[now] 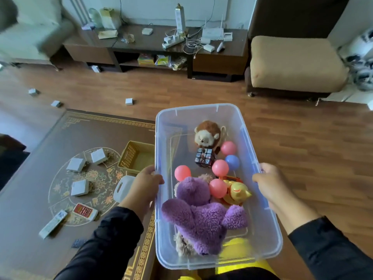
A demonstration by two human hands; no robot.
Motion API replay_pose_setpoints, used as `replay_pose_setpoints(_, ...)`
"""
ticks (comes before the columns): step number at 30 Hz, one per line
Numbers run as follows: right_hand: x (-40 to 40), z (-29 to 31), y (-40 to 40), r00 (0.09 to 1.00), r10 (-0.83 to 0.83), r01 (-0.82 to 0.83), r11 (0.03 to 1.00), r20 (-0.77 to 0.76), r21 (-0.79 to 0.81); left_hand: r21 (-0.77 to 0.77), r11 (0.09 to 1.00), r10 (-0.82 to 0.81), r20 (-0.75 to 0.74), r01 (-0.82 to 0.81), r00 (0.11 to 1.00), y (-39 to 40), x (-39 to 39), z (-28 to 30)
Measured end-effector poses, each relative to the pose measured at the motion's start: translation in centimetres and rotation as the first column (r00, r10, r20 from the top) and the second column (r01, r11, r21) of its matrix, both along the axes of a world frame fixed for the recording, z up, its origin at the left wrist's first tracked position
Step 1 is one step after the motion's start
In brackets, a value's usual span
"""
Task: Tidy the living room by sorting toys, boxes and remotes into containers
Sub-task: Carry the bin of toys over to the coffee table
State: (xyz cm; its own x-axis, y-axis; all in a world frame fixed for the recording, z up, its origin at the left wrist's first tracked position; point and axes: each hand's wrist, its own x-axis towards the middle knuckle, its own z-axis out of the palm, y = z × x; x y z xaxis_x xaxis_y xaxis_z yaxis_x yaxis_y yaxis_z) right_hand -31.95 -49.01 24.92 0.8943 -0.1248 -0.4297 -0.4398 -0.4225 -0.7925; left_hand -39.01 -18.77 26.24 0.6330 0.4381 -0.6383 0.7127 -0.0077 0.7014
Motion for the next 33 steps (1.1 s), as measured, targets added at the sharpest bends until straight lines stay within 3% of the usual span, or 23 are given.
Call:
replay_pose_setpoints(7,10.9,-2.0,0.7,0.997,0.072,-0.073,0.995,-0.015,-0.064,0.033,0.996,0.082,0.049,-0.084,0.995,0.6,8.4,-0.1)
replay_pose_setpoints(18,31.4,-3.0,4.0,0.910,0.412,-0.415,0.902,-0.048,-0.119,-0.073,0.907,0.417,0.035,-0.414,0.908,-1.1,18.6,-1.6)
replay_pose_setpoints(25,35.6,-1.6,10.9,0.845,0.534,-0.535,0.844,-0.040,-0.033,-0.057,0.819,0.573,0.007,-0.572,0.820,1.5,19.8,-1.7)
replay_pose_setpoints(33,39.8,-1.5,17.5,0.828,0.560,-0.561,0.828,-0.023,-0.002,-0.002,0.783,0.622,0.001,-0.622,0.783,6.7,23.6,-0.8)
